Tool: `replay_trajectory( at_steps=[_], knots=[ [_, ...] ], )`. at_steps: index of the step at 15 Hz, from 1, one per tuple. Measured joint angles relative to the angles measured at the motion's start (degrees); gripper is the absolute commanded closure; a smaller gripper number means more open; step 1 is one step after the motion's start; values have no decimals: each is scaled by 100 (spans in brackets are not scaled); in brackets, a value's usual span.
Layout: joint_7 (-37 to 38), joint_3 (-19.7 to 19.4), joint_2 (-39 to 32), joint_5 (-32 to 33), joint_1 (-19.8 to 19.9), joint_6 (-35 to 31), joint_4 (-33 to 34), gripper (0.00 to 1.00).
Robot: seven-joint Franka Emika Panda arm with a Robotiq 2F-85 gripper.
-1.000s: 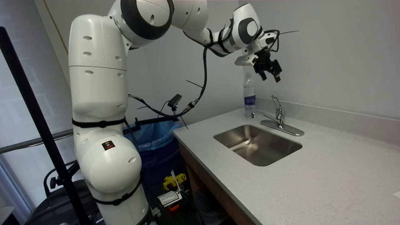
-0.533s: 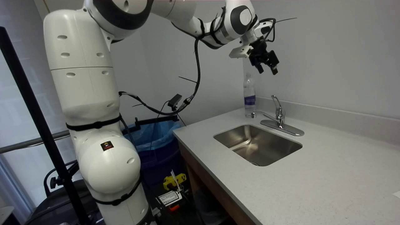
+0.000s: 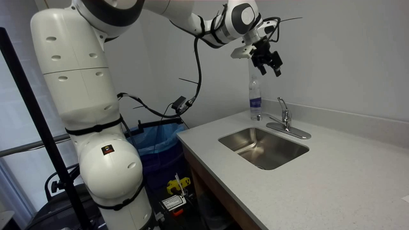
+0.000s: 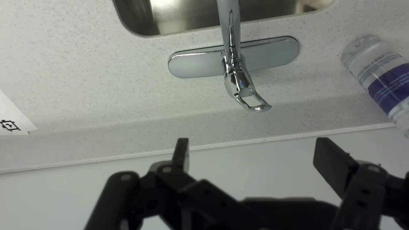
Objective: Turn the tap nozzle from the left to the middle then lift up the tap handle
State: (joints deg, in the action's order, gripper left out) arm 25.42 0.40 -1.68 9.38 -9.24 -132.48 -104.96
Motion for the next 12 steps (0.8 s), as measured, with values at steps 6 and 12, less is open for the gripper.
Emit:
replay_trajectory(
  at_steps=[6, 12],
  knots=[
    [-257, 45, 73, -202, 62, 0, -78, 0],
    [-413, 57, 71, -371, 76, 0, -109, 0]
  ],
)
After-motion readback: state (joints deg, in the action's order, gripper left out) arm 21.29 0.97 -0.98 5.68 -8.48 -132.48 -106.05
